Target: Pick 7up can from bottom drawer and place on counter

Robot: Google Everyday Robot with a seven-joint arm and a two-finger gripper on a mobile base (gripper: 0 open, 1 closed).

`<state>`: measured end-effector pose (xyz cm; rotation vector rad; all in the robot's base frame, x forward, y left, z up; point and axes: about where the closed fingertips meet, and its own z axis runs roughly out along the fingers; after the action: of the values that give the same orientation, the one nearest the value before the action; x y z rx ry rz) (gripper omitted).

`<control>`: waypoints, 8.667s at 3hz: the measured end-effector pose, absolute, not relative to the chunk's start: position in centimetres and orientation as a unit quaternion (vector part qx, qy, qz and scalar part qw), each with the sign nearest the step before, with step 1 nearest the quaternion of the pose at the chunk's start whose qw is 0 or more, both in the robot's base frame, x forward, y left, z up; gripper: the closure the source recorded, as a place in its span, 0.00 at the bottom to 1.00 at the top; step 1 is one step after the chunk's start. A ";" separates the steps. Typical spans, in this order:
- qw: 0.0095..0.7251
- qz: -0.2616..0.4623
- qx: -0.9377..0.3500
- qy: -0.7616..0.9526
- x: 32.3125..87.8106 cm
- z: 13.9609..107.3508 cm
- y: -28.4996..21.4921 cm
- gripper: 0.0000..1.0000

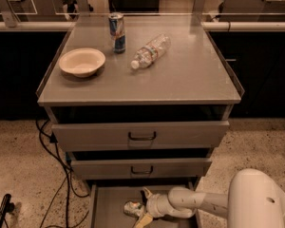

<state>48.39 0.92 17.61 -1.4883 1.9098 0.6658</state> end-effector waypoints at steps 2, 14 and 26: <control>0.294 0.240 -0.565 0.732 48.5 15.0 1.1 0.00; 0.307 0.272 -0.612 0.676 46.4 26.8 -2.7 1.00; 0.389 0.194 -0.713 0.551 43.7 71.6 -8.3 1.00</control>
Offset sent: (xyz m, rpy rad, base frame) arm 0.0026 -0.0014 -0.0471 -0.0764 0.0318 -0.0255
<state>43.71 -8.31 71.62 -1.8123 1.4017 0.4929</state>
